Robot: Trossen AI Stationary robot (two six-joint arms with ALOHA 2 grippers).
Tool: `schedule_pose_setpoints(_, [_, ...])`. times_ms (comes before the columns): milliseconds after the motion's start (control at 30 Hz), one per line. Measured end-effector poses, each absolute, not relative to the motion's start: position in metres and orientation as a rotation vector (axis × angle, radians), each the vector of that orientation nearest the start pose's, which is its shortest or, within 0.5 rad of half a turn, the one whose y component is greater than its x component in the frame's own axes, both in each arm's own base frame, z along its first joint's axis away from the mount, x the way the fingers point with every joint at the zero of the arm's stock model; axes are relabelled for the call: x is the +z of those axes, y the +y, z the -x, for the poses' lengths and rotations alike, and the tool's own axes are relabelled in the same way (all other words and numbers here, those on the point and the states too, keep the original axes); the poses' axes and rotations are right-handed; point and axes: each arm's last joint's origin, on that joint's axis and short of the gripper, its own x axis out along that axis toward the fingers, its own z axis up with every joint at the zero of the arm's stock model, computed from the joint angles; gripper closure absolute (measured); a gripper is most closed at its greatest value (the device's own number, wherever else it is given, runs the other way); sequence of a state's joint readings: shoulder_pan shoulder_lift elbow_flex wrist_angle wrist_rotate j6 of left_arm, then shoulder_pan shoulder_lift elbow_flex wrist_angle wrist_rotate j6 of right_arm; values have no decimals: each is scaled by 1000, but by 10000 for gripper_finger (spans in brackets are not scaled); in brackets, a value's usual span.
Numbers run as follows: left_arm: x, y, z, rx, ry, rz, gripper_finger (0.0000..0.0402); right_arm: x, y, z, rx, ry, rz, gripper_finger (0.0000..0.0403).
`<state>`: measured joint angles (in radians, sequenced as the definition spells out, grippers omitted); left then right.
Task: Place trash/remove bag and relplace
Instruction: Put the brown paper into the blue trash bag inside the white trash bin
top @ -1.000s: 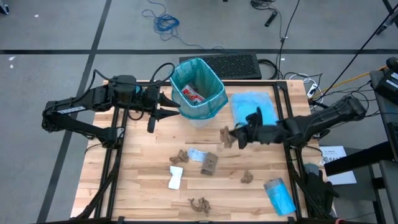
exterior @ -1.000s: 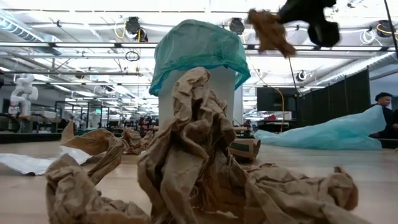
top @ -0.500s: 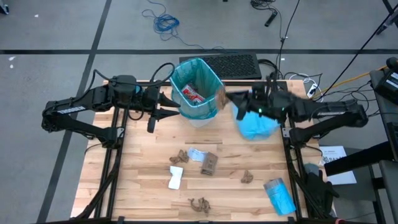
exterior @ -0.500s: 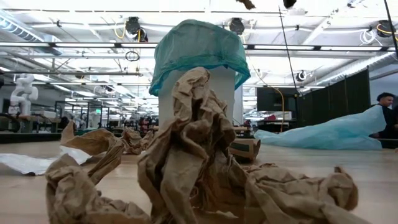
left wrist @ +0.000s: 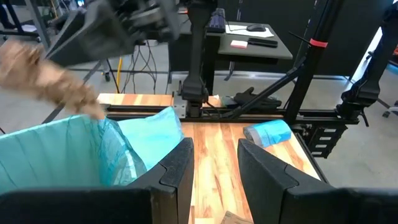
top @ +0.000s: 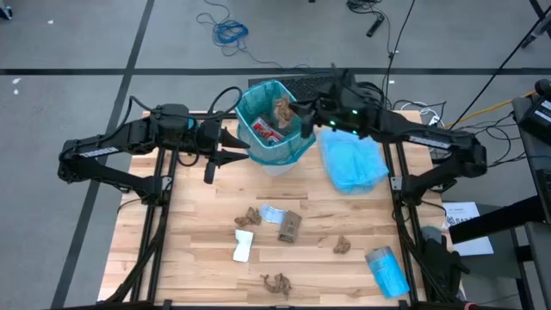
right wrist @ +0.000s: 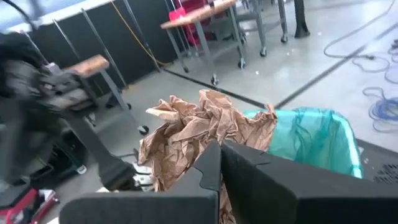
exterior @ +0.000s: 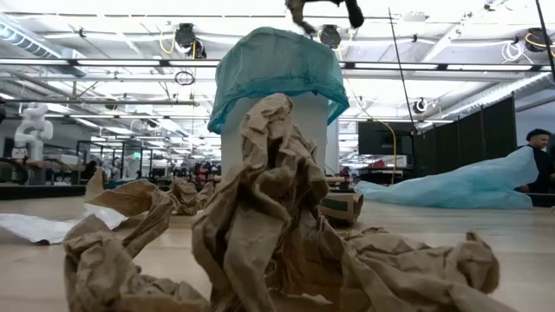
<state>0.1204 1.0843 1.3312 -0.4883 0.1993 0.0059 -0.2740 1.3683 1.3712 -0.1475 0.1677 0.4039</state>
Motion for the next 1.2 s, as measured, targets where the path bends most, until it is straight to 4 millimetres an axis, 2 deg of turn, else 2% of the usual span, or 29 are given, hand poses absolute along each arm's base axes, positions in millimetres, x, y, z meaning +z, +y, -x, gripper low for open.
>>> schedule_pose_setpoints(200, [432, 20, -212, -79, 241, 33, 281, 390, -110, -309, -474, 115, -422, 403])
schedule_pose_setpoints(400, [431, 20, -212, -66, 252, 33, 281, 377, -120, -318, -470, 155, -442, 403])
schedule_pose_setpoints(800, [430, 21, -211, -54, 263, 33, 281, 376, -127, -318, -491, 153, -432, 400])
schedule_pose_setpoints(1200, [430, 21, -212, -45, 261, 32, 281, 376, -126, -318, -484, 159, -414, 358])
